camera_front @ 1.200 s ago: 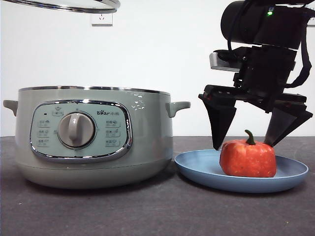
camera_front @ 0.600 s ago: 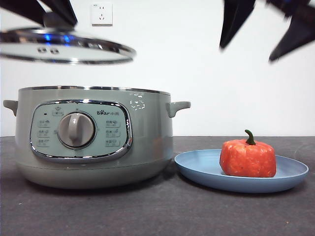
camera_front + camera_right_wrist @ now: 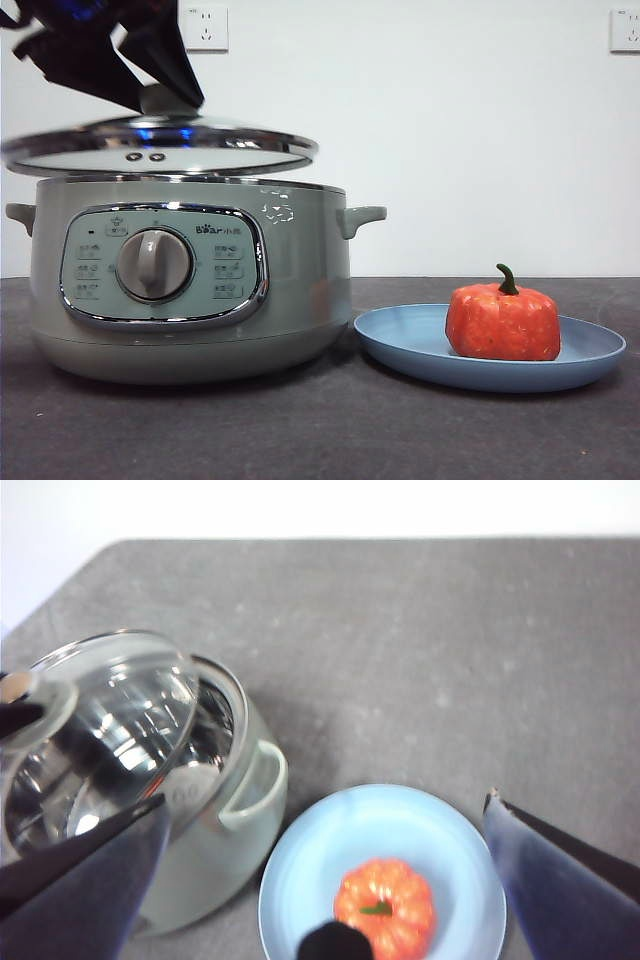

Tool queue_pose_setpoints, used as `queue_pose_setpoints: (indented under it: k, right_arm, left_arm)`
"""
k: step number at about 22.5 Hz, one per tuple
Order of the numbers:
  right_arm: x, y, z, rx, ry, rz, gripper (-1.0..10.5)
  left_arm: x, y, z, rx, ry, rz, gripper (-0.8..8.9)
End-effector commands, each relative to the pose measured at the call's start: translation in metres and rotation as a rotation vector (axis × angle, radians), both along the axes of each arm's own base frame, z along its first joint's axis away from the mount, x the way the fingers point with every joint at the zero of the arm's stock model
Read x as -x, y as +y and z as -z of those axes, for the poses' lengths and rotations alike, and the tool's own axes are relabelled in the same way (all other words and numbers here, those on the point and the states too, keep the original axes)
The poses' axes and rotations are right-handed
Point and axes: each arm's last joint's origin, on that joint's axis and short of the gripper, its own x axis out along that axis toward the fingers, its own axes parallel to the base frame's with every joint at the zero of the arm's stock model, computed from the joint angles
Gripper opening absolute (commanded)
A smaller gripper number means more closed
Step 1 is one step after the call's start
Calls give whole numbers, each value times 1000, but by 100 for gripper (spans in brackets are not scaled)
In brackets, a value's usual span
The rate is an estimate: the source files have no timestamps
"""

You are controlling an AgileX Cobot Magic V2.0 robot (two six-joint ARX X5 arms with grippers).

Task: Take the pumpkin out from the steamer,put the pumpkin in the blue plate,close the lid

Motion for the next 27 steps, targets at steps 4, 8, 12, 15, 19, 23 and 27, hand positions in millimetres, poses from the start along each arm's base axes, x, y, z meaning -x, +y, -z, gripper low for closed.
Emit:
queue_pose_setpoints:
  k: [4, 8, 12, 15, 19, 23, 27]
  right_arm:
    - [1, 0, 3, 0, 30, 7, 564]
    - [1, 0, 3, 0, 29, 7, 564]
    - [1, 0, 3, 0, 29, 8, 564]
    - [1, 0, 3, 0, 29, 8, 563]
    - [1, 0, 4, 0, 29, 8, 564]
    - [1, 0, 4, 0, 29, 8, 564]
    - [1, 0, 4, 1, 30, 7, 563]
  left_arm:
    - [-9, -9, -4, 53, -62, 13, -9]
    - [-13, -15, 1, 56, -51, 37, -9]
    - [-16, -21, 7, 46, -33, 52, -9]
    - [-17, -23, 12, 31, -11, 56, -9]
    - [-18, -24, 19, 2, 22, 61, -9]
    - [-19, -24, 24, -64, 26, 70, -9]
    - [-18, -23, 26, -106, 35, 59, -9]
